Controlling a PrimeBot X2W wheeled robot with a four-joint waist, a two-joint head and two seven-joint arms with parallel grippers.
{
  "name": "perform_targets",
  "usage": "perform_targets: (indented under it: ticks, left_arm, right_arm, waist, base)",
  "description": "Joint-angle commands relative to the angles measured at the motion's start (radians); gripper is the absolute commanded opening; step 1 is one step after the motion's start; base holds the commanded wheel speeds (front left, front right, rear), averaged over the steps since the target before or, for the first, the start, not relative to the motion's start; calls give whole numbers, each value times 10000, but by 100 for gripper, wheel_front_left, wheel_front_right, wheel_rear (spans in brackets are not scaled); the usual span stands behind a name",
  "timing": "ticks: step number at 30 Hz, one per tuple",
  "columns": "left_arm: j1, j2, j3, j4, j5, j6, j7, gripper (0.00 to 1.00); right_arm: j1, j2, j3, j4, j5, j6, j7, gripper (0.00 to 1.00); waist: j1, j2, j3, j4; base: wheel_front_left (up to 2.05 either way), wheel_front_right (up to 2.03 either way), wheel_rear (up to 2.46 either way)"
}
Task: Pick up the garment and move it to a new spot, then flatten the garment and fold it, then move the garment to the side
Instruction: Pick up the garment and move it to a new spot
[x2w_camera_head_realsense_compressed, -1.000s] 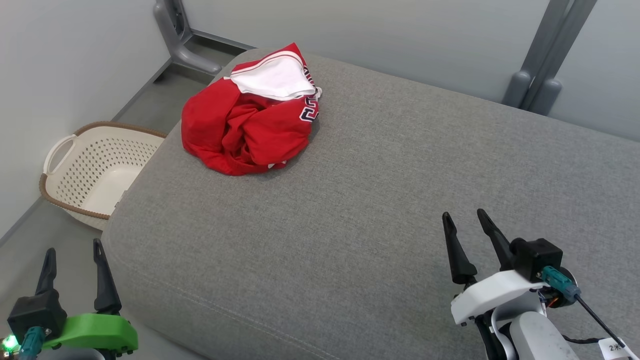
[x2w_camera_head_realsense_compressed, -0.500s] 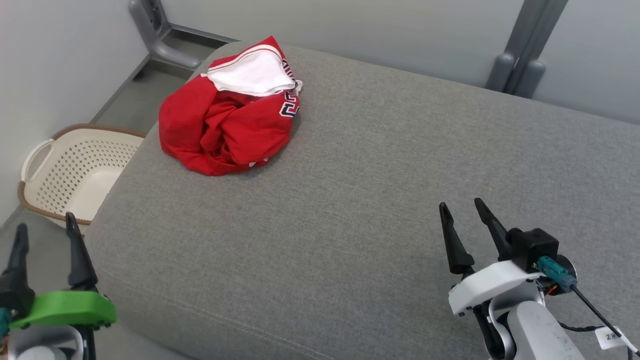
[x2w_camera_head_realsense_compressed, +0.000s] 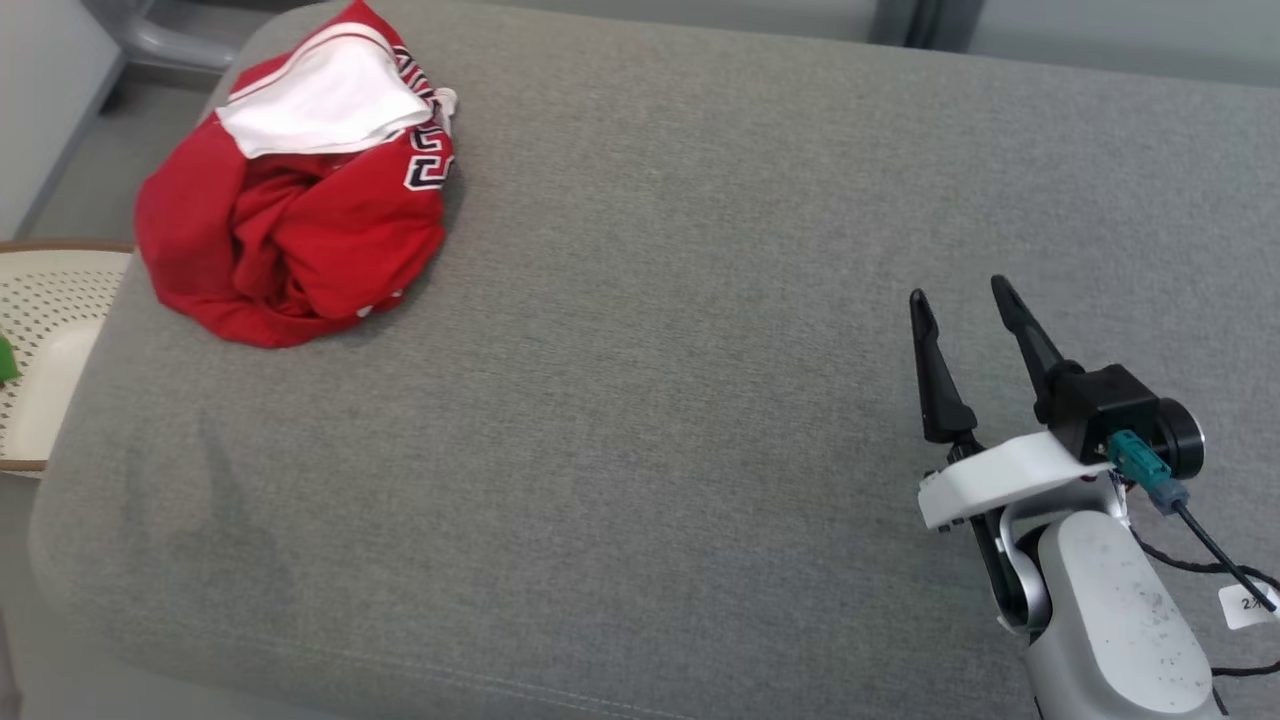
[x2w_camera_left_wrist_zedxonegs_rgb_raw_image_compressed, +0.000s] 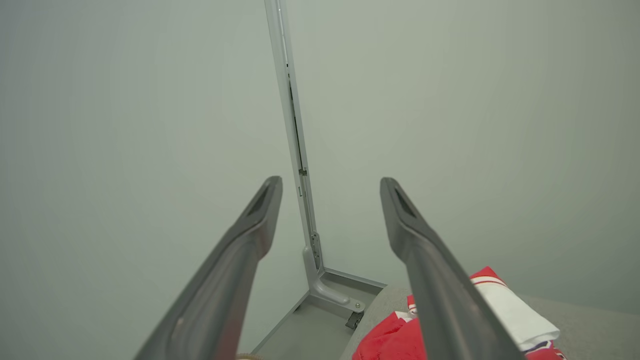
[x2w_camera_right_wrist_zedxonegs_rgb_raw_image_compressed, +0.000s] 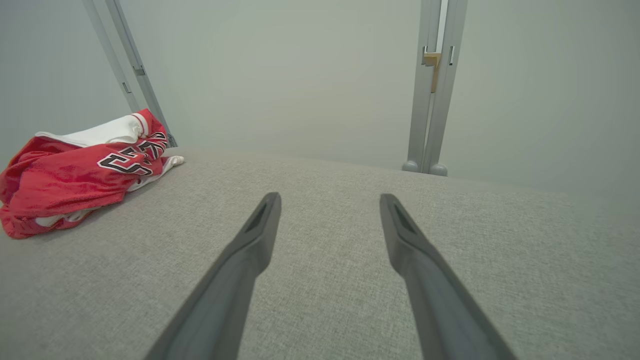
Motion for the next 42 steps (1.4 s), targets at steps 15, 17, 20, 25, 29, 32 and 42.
perform_targets:
  ticks: [15, 17, 20, 25, 29, 32, 42]
  left_arm:
    - [-3831, 1586, -803, 2170, 142, -871, 819, 100]
    - [-4227, 1675, -1000, 2581, 149, -962, 999, 100]
    - [-4734, 1785, -1322, 3240, 176, -1059, 1301, 100]
    - [-5383, 2031, -1871, 4750, 276, -1183, 2167, 100]
    - [-5696, 2159, -2075, 5869, 121, -1211, 2869, 100]
    - [-5979, 2186, -2184, 6666, -103, -1261, 3285, 100]
    - [-6206, 2240, -2552, 8236, -489, -1297, 3841, 0]
  right_arm:
    - [-693, -29, -165, -1606, -296, -3, -28, 100]
    - [-706, -29, -209, -1731, -289, -3, -30, 100]
    - [-677, -25, -245, -1840, -246, -1, -28, 100]
    - [-736, -28, -251, -1970, -186, -1, -30, 100]
    - [-757, -28, -230, -2023, -127, -3, -30, 100]
    - [-766, -29, -228, -2041, -63, -3, -30, 100]
    - [-775, -31, -95, -1886, 51, -3, -30, 100]
  waist:
    - [0, 0, 2948, -3048]
    - [0, 0, 3128, -3192]
    - [0, 0, 3376, -3362]
    - [0, 0, 3687, -3616]
    - [0, 0, 3804, -3743]
    - [0, 0, 3833, -3788]
    - [0, 0, 3575, -3850]
  base:
    - [0, 0, 0]
    - [0, 0, 0]
    - [0, 0, 0]
    - [0, 0, 0]
    - [0, 0, 0]
    - [0, 0, 0]
    - [0, 0, 0]
